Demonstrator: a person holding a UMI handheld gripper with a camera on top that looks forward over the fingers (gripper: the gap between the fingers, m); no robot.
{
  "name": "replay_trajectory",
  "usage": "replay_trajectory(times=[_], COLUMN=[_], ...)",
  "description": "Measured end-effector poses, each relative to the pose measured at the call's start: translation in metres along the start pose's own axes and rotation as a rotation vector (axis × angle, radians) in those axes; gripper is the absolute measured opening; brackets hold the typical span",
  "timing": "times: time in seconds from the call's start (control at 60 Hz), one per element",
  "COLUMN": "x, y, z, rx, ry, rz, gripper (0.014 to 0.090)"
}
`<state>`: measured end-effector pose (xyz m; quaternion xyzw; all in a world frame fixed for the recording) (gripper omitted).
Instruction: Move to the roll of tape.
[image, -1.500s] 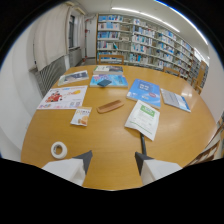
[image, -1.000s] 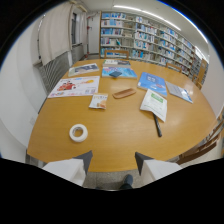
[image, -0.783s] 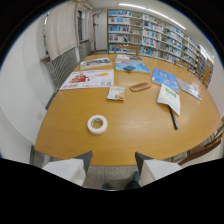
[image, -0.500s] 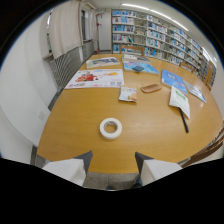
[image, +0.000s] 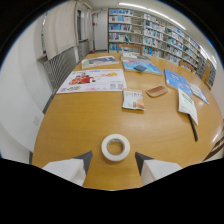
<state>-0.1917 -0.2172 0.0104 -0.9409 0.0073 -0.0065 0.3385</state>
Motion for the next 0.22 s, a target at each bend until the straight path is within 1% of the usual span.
replay_trajectory(times=[0.217], x=[0.0038], y=[-0.0046], z=[0.0030], rx=[-0.002], ry=[0.007], rz=[0.006], gripper=[0.0846])
